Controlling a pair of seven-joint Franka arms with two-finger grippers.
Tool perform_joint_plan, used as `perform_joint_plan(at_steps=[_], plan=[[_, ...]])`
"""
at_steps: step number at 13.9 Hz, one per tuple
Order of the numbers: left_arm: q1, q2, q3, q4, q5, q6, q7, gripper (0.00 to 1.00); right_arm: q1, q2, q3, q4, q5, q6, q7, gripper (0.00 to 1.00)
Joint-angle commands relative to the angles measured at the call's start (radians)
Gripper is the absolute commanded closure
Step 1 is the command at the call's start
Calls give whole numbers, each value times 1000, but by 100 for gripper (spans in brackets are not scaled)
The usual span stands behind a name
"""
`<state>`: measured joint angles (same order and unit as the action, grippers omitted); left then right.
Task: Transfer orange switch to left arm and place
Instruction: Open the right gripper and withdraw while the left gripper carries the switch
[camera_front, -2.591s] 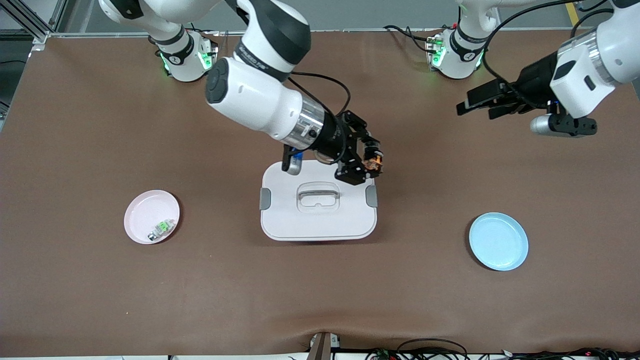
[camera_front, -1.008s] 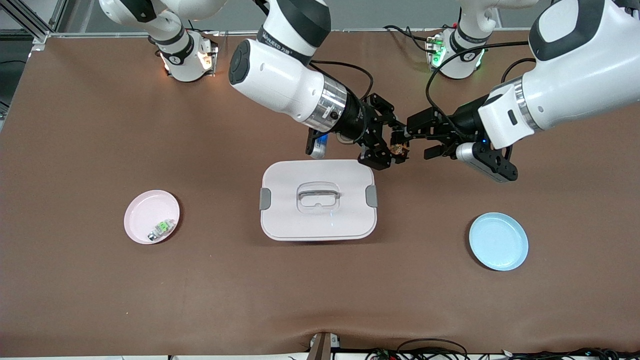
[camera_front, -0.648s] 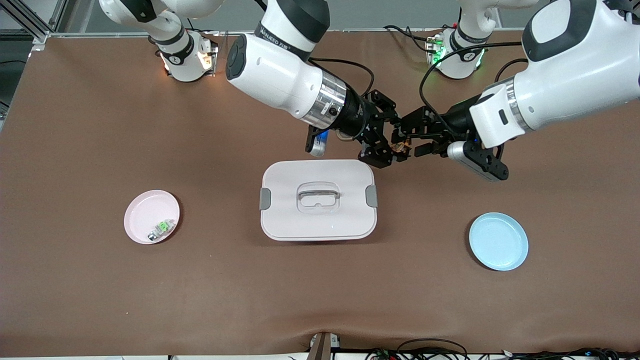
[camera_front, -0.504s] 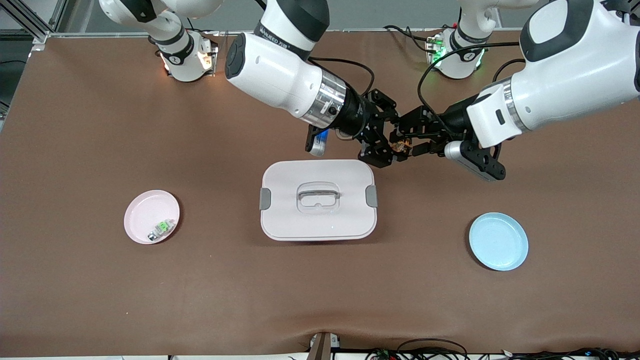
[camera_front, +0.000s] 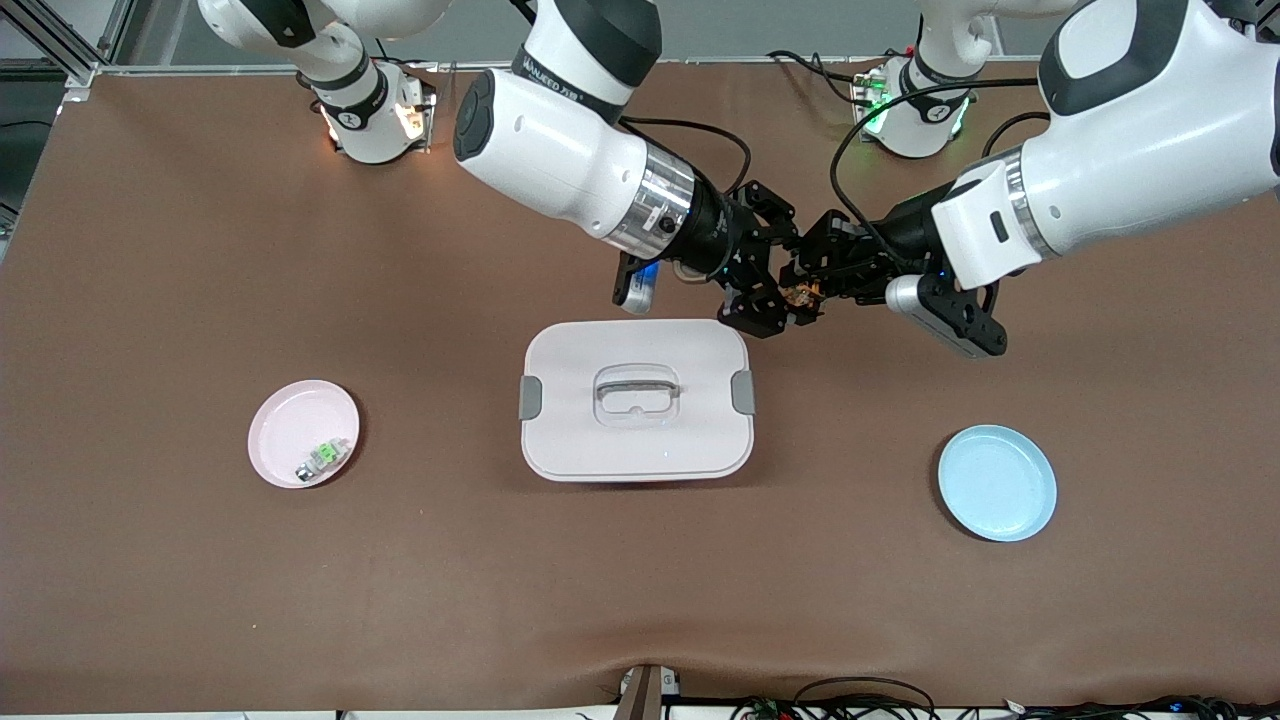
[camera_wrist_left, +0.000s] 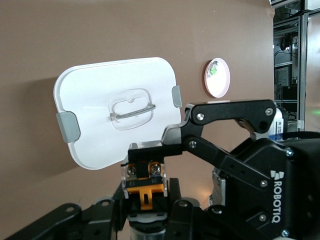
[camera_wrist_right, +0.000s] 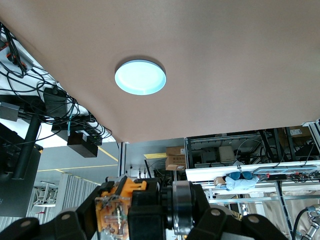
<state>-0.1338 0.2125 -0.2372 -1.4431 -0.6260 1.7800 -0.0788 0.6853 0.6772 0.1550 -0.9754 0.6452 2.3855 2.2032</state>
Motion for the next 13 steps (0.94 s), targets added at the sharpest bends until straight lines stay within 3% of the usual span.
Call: perform_joint_plan(at_steps=[1,2,3,10,13], plan=[[3,4,6,1,6,-7,21,100,0,18,1,55,13,0,20,78],[3,4,6,1,6,-7,19,100,0,18,1,55,13,0,20,22],[3,4,6,1,6,-7,19,100,2,18,0,55,13,6,21,0],[9,5,10,-2,26,-28,52,100,-12,15,1,55,13,37,12,0],[22,7,9,-2,124,-54,100,100,-24,10,-2,61,13,59,-11,0]])
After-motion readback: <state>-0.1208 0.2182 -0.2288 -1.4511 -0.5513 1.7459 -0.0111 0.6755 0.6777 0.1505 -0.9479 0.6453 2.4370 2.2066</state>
